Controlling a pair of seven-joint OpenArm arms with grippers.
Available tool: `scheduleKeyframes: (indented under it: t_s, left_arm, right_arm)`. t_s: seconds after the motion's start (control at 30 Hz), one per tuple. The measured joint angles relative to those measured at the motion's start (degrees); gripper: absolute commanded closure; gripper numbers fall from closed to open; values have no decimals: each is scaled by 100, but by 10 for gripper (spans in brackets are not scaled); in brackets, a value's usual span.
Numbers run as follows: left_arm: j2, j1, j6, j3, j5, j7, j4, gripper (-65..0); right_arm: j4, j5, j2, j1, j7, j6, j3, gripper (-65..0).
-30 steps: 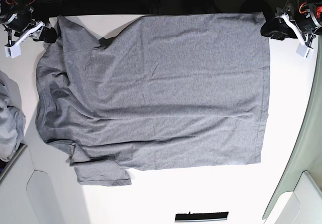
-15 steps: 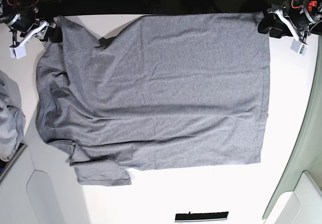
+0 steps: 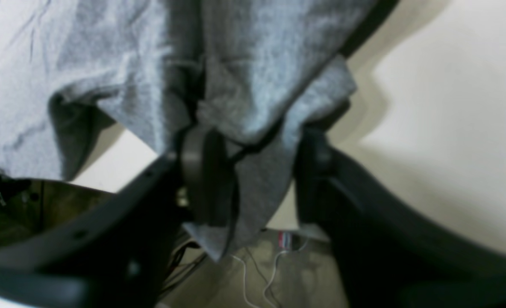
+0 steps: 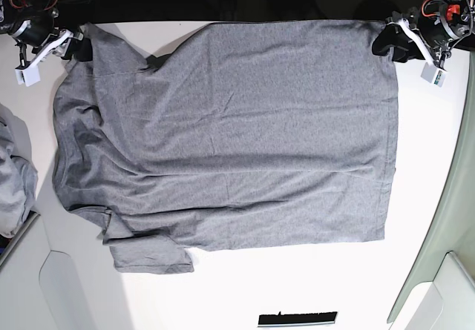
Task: Layout the t-shirt on the table in an organized manner, then fold the t-shirt properly
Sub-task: 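Lift the shoulder corners and fold them over toward the hem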
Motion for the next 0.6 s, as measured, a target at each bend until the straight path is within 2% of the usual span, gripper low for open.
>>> scheduleKeyframes:
  t_s: [0.1, 0.13, 0.27, 0.37, 0.6]
  left_arm:
    - [11, 2, 2, 87, 22, 26, -2, -50]
    - [20, 4, 2, 92, 22, 17, -4, 0]
    - [-15, 28, 26, 87, 70, -254, 9, 0]
    - [-63, 55, 50, -90, -15, -120, 212, 0]
    - [-260, 70, 44, -608, -1095, 894, 984, 0]
  right_arm:
    - [-7, 44, -13, -2, -11, 157, -4, 0]
    - [-7, 83, -11, -2, -11, 160, -4, 0]
    - [20, 151, -13, 0, -11, 175, 20, 0]
    - [249, 149, -13, -37, -140, 181, 181, 0]
    - [1414, 385, 0, -542, -208, 258, 796, 0]
